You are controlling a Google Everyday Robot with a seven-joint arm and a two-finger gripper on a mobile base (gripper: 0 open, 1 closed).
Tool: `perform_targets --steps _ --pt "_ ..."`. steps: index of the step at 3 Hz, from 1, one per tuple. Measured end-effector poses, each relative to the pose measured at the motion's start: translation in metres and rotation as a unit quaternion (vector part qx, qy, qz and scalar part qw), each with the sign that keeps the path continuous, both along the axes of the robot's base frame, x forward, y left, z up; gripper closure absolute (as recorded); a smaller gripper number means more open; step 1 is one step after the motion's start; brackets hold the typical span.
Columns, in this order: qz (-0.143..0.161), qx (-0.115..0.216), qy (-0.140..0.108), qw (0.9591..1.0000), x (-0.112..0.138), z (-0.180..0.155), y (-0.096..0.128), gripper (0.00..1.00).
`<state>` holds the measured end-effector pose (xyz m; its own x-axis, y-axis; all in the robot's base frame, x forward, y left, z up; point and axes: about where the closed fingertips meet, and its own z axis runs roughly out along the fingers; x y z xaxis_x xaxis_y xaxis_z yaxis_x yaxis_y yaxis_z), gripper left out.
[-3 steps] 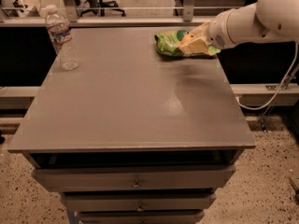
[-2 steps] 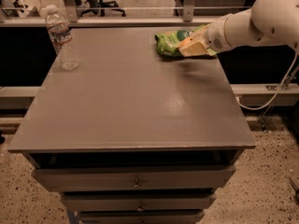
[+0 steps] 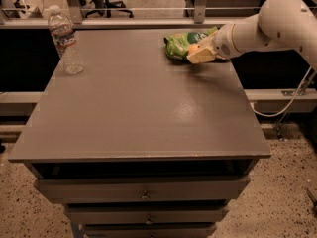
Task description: Move orange near green rice chip bag
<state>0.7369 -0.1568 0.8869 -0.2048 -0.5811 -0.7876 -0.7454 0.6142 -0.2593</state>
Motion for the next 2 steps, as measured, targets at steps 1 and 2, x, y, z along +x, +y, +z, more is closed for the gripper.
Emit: perform_targets --steps 1,2 --pt "-0.002 0.000 0.004 1.0000 0.0008 -0.0053 0.0000 0.35" --pt "-0.003 -0.001 0.006 1.0000 0.0000 -0.0082 -0.0007 0.12"
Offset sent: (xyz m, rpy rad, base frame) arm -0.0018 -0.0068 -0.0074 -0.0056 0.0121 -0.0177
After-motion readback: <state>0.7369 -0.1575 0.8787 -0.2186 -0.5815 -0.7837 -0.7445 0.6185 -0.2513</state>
